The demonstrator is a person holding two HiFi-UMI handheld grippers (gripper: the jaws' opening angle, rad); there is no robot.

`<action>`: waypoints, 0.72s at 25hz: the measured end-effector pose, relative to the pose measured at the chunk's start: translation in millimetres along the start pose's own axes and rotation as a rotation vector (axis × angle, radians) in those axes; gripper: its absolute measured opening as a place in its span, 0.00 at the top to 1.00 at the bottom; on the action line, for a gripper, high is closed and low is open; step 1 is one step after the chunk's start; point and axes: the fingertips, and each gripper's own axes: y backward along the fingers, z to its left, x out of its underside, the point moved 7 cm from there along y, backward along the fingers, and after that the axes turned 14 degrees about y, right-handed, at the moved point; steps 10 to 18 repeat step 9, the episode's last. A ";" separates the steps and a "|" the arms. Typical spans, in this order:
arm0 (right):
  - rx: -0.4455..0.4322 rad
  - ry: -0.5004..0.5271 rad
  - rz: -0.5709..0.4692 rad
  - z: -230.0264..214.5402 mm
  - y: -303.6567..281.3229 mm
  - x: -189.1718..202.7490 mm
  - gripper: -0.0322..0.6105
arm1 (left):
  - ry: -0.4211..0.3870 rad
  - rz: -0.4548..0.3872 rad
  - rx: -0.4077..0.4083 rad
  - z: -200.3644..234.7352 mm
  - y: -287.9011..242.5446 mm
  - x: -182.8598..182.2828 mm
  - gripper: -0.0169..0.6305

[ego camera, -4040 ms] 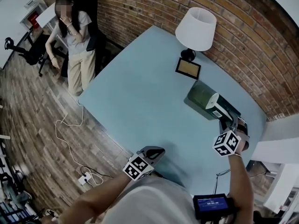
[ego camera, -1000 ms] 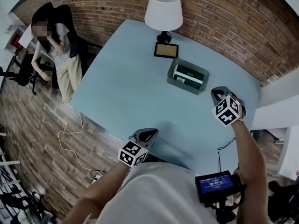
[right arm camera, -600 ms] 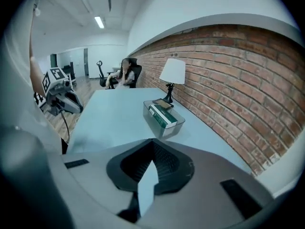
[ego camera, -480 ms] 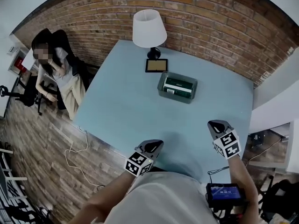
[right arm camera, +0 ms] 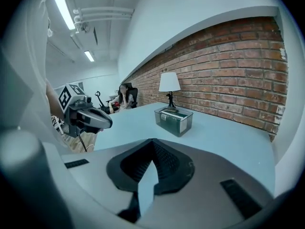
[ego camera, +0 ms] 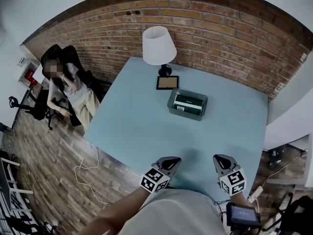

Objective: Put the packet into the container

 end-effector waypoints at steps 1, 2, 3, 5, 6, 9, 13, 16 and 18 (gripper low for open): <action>-0.002 -0.002 -0.006 1.8 0.0 0.1 0.94 | -0.003 0.002 0.002 -0.9 -1.8 -0.8 0.96; -0.004 -0.003 -0.010 2.4 -0.2 0.0 0.94 | -0.007 0.005 0.004 -1.6 -3.5 -1.4 0.96; -0.004 -0.004 -0.014 2.4 -0.3 -0.3 0.94 | -0.010 0.006 0.006 -2.0 -4.8 -1.7 0.96; -0.003 -0.005 -0.018 1.1 -0.1 -0.8 0.94 | -0.013 0.007 0.008 -2.4 -6.8 -1.8 0.96; -0.002 -0.005 -0.020 0.3 0.3 -0.9 0.94 | -0.013 0.008 0.009 -2.7 -7.5 -1.8 0.96; 0.000 -0.008 -0.022 -2.1 1.9 -1.4 0.94 | -0.013 0.011 0.010 -3.6 -8.8 -1.6 0.96; 0.000 -0.008 -0.022 -2.1 1.9 -1.4 0.94 | -0.013 0.011 0.010 -3.6 -8.8 -1.6 0.96; 0.000 -0.008 -0.022 -2.1 1.9 -1.4 0.94 | -0.013 0.011 0.010 -3.6 -8.8 -1.6 0.96; 0.000 -0.008 -0.022 -2.1 1.9 -1.4 0.94 | -0.013 0.011 0.010 -3.6 -8.8 -1.6 0.96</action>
